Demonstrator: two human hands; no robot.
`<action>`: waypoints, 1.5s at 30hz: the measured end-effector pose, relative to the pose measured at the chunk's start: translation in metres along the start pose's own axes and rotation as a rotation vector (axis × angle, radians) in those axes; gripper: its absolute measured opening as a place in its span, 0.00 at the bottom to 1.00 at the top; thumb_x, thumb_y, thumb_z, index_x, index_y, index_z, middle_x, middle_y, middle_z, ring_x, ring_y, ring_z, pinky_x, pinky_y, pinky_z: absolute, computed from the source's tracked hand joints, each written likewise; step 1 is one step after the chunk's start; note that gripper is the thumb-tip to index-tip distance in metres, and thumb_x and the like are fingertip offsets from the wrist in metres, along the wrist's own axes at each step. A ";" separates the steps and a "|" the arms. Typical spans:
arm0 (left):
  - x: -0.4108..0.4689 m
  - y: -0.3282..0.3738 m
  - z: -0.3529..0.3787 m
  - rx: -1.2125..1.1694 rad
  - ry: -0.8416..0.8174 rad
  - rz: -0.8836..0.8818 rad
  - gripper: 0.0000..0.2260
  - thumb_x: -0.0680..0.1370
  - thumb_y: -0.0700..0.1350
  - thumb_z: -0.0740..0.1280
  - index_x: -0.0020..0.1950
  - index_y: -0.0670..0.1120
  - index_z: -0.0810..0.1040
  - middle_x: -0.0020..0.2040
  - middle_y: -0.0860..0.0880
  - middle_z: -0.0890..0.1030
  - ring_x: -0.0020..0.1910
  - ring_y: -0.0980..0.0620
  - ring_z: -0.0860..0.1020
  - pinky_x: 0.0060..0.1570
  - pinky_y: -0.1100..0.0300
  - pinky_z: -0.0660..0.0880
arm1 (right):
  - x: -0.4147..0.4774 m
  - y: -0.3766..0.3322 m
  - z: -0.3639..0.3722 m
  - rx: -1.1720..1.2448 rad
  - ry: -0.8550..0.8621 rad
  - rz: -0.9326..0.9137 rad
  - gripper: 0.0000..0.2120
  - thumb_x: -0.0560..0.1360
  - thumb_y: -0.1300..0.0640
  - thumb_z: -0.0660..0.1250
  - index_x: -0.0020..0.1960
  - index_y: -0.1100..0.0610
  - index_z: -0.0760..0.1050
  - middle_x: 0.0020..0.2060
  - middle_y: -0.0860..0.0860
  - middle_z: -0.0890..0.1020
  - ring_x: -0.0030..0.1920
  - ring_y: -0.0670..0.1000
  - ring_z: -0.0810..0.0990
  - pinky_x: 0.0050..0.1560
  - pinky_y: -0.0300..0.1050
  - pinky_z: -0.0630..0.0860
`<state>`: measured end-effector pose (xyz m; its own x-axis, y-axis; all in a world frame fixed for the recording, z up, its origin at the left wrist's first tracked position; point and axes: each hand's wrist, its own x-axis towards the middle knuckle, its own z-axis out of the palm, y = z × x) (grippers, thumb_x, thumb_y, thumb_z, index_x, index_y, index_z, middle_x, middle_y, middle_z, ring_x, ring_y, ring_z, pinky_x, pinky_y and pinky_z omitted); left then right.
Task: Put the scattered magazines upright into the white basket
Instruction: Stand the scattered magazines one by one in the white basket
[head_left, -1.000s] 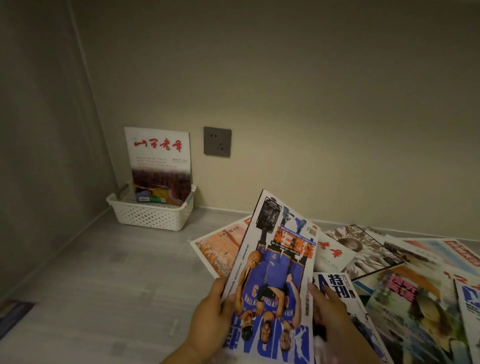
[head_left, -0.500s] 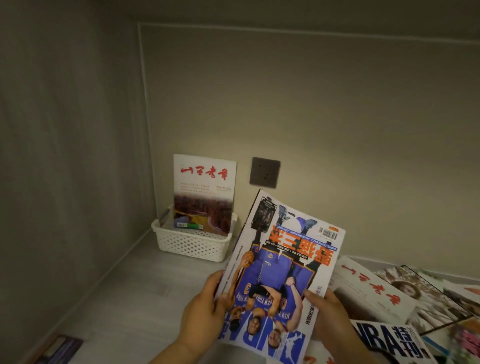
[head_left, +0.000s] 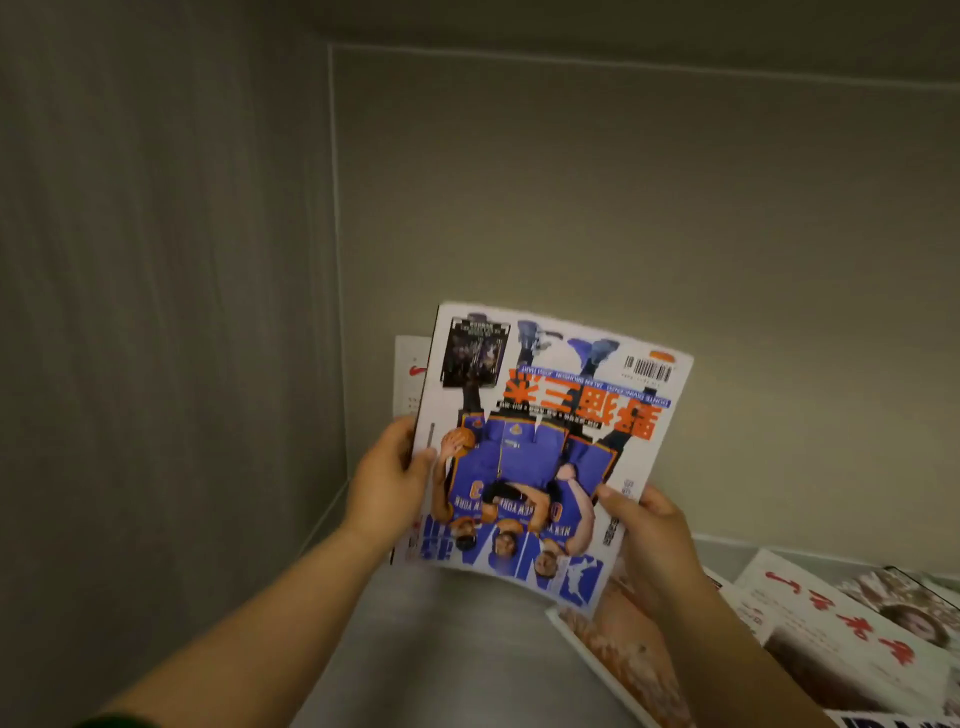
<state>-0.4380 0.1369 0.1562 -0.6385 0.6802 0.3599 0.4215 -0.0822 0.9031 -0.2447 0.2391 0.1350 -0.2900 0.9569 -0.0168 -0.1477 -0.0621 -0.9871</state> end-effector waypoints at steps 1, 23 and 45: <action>0.011 0.004 -0.004 -0.029 0.005 0.006 0.11 0.75 0.34 0.60 0.57 0.41 0.73 0.48 0.49 0.78 0.47 0.51 0.76 0.47 0.60 0.73 | 0.008 -0.008 0.006 -0.023 0.016 -0.030 0.04 0.72 0.65 0.64 0.43 0.60 0.76 0.21 0.50 0.81 0.22 0.48 0.79 0.28 0.40 0.78; 0.111 -0.084 -0.007 0.008 0.107 -0.193 0.10 0.73 0.31 0.63 0.52 0.32 0.77 0.54 0.33 0.79 0.48 0.44 0.77 0.47 0.58 0.69 | 0.146 0.037 0.090 -0.207 0.073 -0.001 0.09 0.71 0.69 0.64 0.51 0.67 0.77 0.42 0.56 0.79 0.29 0.46 0.77 0.26 0.35 0.74; 0.174 -0.150 0.044 0.084 0.121 -0.185 0.19 0.76 0.34 0.58 0.66 0.42 0.65 0.65 0.40 0.72 0.63 0.41 0.72 0.63 0.46 0.70 | 0.186 0.111 0.110 -0.289 0.203 -0.101 0.08 0.75 0.65 0.60 0.48 0.54 0.72 0.47 0.52 0.78 0.43 0.46 0.80 0.33 0.34 0.77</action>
<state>-0.5839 0.2991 0.0735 -0.7806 0.5851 0.2198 0.3387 0.1005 0.9355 -0.4193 0.3790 0.0403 -0.0897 0.9927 0.0803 0.1155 0.0905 -0.9892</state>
